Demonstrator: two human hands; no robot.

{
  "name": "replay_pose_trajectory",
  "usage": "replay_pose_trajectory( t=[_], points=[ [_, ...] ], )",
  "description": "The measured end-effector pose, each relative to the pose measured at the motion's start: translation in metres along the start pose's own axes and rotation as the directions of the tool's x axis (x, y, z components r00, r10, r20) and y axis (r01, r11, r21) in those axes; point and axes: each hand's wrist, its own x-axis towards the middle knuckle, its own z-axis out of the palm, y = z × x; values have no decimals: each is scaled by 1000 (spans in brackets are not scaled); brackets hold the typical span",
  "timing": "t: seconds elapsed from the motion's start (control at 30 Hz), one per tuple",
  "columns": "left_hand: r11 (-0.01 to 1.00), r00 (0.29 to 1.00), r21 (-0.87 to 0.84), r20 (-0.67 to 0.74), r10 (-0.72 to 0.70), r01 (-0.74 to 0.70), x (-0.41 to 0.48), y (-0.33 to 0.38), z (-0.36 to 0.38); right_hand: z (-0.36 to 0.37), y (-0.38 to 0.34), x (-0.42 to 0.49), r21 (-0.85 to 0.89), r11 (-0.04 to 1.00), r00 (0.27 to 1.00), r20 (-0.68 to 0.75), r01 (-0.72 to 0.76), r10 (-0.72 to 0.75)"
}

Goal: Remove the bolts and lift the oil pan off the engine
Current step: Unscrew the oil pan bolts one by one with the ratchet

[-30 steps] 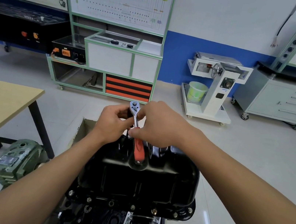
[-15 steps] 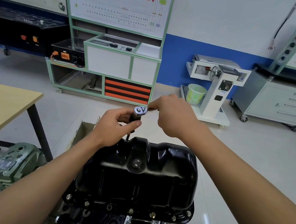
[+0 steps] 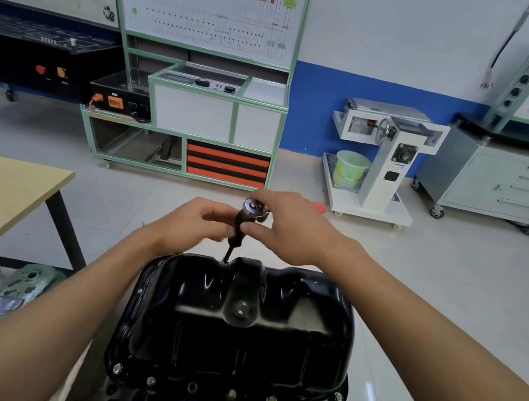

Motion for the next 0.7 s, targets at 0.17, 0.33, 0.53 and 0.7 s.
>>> replay_pose_trajectory(
  t=[0.17, 0.33, 0.53, 0.7],
  points=[
    [902, 949, 322, 32, -315, 289, 31, -11, -28, -6, 10, 13, 189, 979, 997, 22, -81, 78],
    [764, 836, 509, 145, -529, 395, 52, -40, -19, -12, 17, 29, 290, 949, 991, 87, -120, 99],
    [706, 788, 648, 261, -558, 285, 62, -45, -12, -11, 27, 35, 399, 907, 989, 116, -130, 91],
    [686, 711, 685, 355, -607, 244, 74, -38, -15, -12, 36, 43, 447, 880, 984, 142, -159, 105]
  ],
)
